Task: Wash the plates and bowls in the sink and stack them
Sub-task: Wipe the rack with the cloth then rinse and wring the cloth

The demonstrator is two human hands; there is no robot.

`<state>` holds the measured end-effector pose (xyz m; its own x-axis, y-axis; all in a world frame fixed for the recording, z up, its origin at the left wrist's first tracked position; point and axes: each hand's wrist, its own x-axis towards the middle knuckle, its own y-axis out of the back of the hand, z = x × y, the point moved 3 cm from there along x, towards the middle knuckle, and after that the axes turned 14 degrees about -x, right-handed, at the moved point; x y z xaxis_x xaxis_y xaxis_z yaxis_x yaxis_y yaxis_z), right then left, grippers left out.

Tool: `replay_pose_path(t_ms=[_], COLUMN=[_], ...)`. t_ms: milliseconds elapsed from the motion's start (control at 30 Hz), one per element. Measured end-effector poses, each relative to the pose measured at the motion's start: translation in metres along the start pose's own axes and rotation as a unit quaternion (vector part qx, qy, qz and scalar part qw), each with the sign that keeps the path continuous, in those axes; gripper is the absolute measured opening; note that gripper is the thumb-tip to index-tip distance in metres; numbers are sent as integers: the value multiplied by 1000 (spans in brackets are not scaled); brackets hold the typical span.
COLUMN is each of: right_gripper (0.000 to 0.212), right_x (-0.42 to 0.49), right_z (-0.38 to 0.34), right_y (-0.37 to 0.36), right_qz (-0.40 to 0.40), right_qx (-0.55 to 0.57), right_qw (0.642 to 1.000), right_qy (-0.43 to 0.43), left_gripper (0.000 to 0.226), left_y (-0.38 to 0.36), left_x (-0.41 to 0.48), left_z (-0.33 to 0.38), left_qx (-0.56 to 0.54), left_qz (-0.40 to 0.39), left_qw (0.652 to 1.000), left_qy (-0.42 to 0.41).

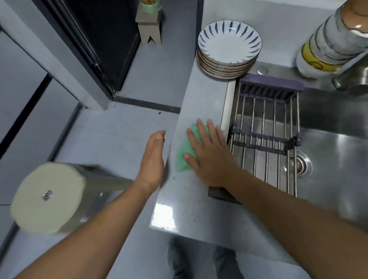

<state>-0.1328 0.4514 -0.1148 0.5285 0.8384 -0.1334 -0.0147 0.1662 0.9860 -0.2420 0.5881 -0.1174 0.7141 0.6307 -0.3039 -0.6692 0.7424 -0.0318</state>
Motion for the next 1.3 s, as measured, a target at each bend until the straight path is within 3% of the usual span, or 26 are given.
replay_pose_path(t_ms=[133,200,267,367,667,900,1000,1167,1300], right_gripper=[85,88,78,66,62,67,66,62,63], right_x=[-39,-71,-100,-138,-298,-444,-452,-477,-520], right_z=[-45,-63,-72,-55,86,262,277,289,349], right_y=[3,3,-2,-11,-48,-85,-90,-96,-110], right_qz=[15,16,13,9,-32,-80,-70,-50,-62], right_qx=[-10,1,3,2,-26,0,-9,0,-2], right_qw=[999,999,999,1000,988,918,920,961,938], right_qy=[28,41,36,-3,-146,-389,-384,-272,-342], left_gripper=[44,52,65,66,61,60,62,66,63], left_y=[7,5,1,-23,-163,-280,-339,-414,-454], left_x=[-28,-45,-61,-81,-147,-200,-222,-244,-254], left_z=[-1,-2,-3,-2,-26,-47,-57,-65,-65], left_qx=[91,132,172,258,350,367,368,382,374], left_qz=[-39,-64,-86,-134,-281,-307,-309,-309,-305], left_qw=[994,987,976,943,869,851,852,850,859], left_qy=[-47,-70,-103,-164,-208,-215,-207,-192,-170])
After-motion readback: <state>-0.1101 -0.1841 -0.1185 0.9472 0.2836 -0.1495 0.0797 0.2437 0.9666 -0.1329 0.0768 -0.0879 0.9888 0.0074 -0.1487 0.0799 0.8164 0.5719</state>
